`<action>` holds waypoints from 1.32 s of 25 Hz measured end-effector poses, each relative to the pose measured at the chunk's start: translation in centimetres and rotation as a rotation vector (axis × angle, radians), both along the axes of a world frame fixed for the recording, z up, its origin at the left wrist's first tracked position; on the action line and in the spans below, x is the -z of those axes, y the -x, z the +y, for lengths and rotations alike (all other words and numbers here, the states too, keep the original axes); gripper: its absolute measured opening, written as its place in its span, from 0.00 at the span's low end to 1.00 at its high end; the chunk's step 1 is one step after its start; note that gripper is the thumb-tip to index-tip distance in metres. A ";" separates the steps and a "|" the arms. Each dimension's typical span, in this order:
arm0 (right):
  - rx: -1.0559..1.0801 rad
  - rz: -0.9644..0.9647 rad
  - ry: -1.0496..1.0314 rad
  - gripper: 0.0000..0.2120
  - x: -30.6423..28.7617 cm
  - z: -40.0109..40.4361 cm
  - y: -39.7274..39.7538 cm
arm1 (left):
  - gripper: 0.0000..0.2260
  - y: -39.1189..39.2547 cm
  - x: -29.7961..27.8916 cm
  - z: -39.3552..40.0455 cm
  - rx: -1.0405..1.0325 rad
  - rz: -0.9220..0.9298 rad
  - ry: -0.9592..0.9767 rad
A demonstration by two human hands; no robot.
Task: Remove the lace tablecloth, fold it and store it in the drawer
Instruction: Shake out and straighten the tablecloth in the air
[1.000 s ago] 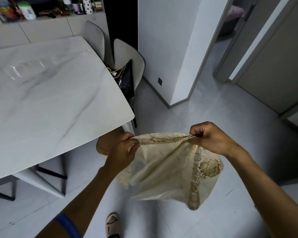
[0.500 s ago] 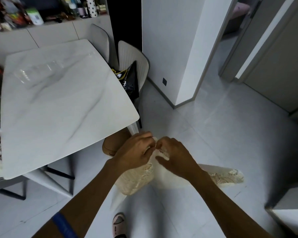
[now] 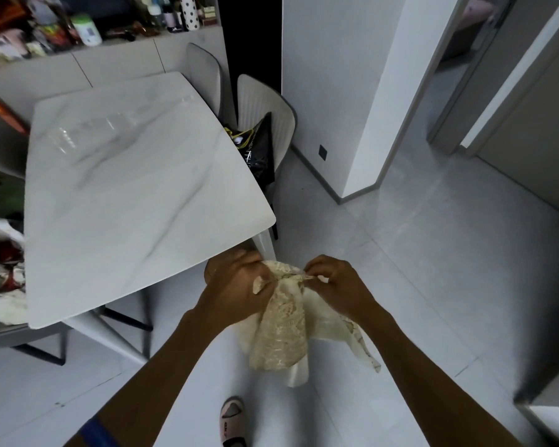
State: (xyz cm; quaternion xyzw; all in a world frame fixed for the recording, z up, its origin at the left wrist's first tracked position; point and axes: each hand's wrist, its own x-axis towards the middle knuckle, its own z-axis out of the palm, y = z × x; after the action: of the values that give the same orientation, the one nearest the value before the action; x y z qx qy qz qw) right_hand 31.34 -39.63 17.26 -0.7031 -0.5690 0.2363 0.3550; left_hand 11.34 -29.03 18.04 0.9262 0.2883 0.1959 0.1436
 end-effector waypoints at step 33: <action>0.381 -0.453 0.128 0.35 -2.1 -2.6 -1.3 | 0.14 -8.4 4.0 -8.8 -0.491 -0.096 0.501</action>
State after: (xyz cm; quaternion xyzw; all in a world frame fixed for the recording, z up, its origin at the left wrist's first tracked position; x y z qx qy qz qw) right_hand 32.68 -42.22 19.35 -0.8530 -0.4754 0.0381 0.2121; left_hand 19.76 -37.86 14.08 0.7550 0.5345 0.1911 0.3282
